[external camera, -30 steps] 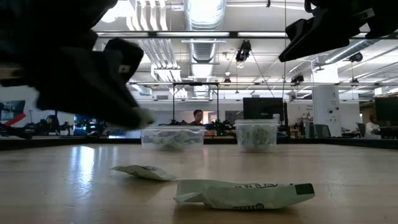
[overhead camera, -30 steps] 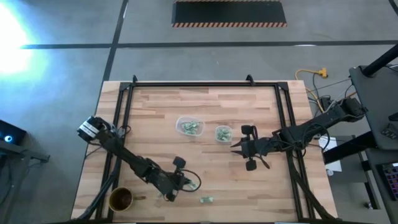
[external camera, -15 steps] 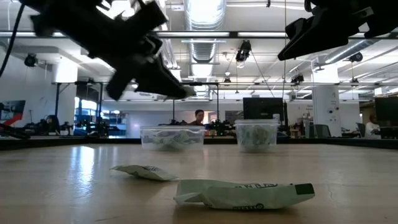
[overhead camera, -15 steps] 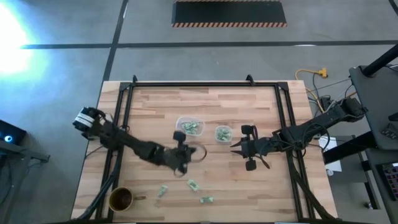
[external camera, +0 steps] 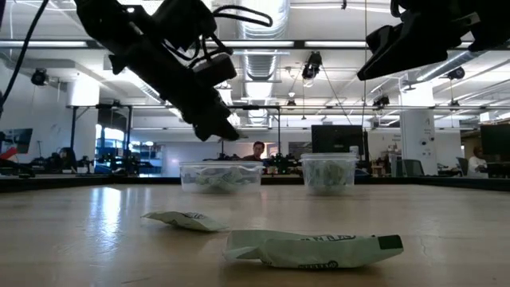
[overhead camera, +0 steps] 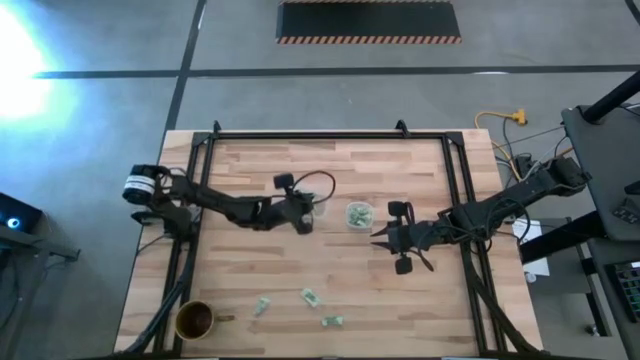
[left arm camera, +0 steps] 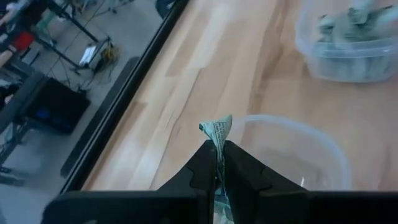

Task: Pick and place items into bin
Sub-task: Put the green stevia packet into the left transparent bin

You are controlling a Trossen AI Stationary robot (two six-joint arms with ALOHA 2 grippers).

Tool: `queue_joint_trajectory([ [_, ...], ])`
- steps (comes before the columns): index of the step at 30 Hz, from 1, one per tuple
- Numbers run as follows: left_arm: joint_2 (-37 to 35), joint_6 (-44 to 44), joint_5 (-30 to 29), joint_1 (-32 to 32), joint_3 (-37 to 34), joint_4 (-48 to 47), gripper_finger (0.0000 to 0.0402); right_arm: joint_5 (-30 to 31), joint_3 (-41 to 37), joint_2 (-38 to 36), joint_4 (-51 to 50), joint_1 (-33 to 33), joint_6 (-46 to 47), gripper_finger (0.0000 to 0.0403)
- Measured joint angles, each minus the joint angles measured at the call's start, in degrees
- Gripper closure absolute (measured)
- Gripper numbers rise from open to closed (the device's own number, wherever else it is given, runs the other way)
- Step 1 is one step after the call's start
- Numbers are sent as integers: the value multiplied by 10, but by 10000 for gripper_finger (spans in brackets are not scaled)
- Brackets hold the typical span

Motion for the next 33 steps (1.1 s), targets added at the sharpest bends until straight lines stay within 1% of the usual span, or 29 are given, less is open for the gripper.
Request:
queue_joint_trajectory([
  [7,-2,-18,1,7,0,-54,384,0,-4,0,0,0,-1,330],
  [10,-2,-19,1,5,0,-75,364,0,-5,0,0,0,-1,330],
  [15,-6,-32,1,4,1,-74,318,0,-5,0,0,0,0,330],
  [18,-20,-35,8,0,1,-85,296,0,-6,0,0,0,1,330],
  [20,-36,-49,30,-6,3,-111,285,-1,-7,0,1,0,1,330],
  [22,-60,-73,59,-12,4,-164,280,-1,-9,0,0,0,1,330],
  [26,-113,-145,129,-30,7,-258,279,-1,-13,0,1,0,1,330],
  [30,-152,-198,206,-66,2,-312,279,-1,-15,0,4,0,1,330],
  [33,-165,-229,239,-103,0,-320,279,-1,-15,0,8,0,4,330],
])
